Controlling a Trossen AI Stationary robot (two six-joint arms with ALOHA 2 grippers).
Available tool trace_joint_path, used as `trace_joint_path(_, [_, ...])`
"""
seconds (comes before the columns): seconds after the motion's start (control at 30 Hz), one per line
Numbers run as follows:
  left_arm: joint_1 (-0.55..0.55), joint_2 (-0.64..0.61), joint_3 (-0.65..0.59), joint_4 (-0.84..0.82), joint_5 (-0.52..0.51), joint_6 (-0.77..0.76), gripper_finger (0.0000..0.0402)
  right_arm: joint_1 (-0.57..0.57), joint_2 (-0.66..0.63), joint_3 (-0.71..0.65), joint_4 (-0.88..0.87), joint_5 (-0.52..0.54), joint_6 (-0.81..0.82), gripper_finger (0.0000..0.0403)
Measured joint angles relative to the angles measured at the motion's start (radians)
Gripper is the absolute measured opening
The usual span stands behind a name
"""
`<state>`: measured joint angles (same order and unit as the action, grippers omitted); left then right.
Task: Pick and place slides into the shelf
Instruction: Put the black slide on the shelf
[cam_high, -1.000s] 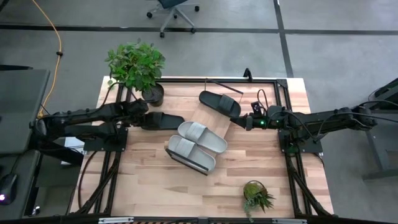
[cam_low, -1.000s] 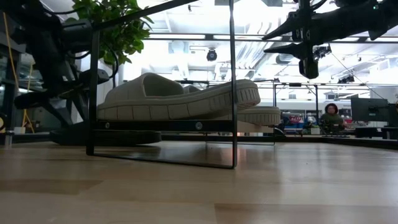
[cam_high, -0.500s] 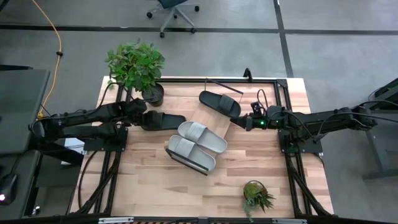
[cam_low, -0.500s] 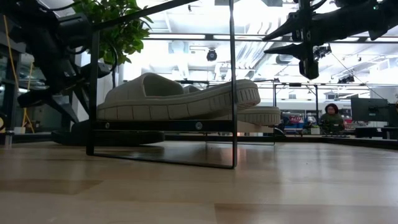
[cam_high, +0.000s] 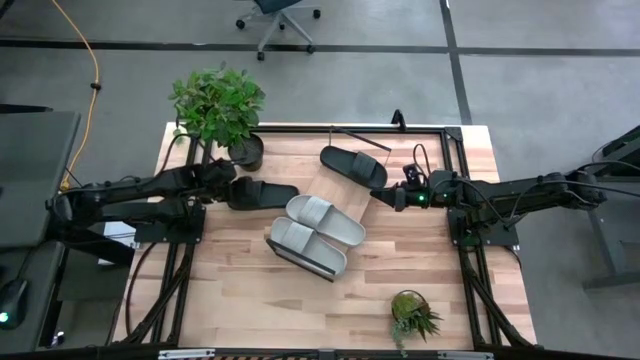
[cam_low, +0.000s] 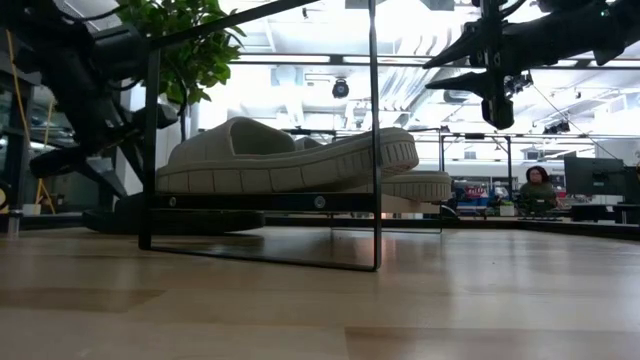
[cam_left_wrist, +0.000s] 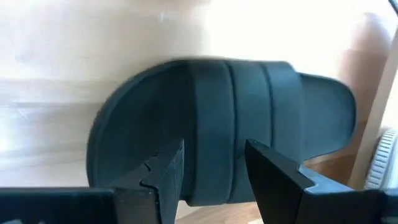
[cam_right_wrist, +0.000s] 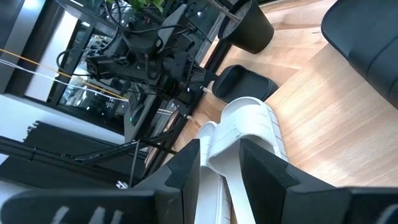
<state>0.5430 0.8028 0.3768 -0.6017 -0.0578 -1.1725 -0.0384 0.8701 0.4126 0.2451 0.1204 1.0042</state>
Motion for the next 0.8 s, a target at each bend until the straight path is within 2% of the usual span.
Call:
trace_joint_path(0.3, [0.000,0.000,-0.033,0.097,0.011,-0.036,0.0161,0.000,0.000,0.000,0.000,0.000,0.004,0.0103])
trace_joint_path(0.8, [0.000,0.000,-0.033,0.097,0.012,-0.029,0.0161,0.000,0.000,0.000,0.000,0.000,0.000,0.0103])
